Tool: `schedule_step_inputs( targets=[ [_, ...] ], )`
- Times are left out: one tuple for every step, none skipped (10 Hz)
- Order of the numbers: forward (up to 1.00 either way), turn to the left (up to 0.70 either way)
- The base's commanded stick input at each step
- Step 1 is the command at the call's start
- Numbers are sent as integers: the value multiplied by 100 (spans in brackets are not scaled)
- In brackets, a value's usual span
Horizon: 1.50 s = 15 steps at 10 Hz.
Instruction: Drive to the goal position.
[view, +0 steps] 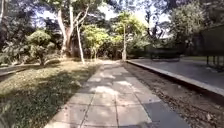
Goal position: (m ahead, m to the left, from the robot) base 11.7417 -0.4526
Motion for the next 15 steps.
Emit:
schedule_step_inputs(
  targets=[
    [50, -22],
    [50, 0],
    [50, 0],
    [50, 0],
    [50, 0],
    [50, 0],
    [50, 0],
    [50, 0],
    [50, 0],
    [50, 0],
    [50, 0],
    [50, 0],
    [50, 0],
    [50, 0],
    [50, -16]
  ],
)
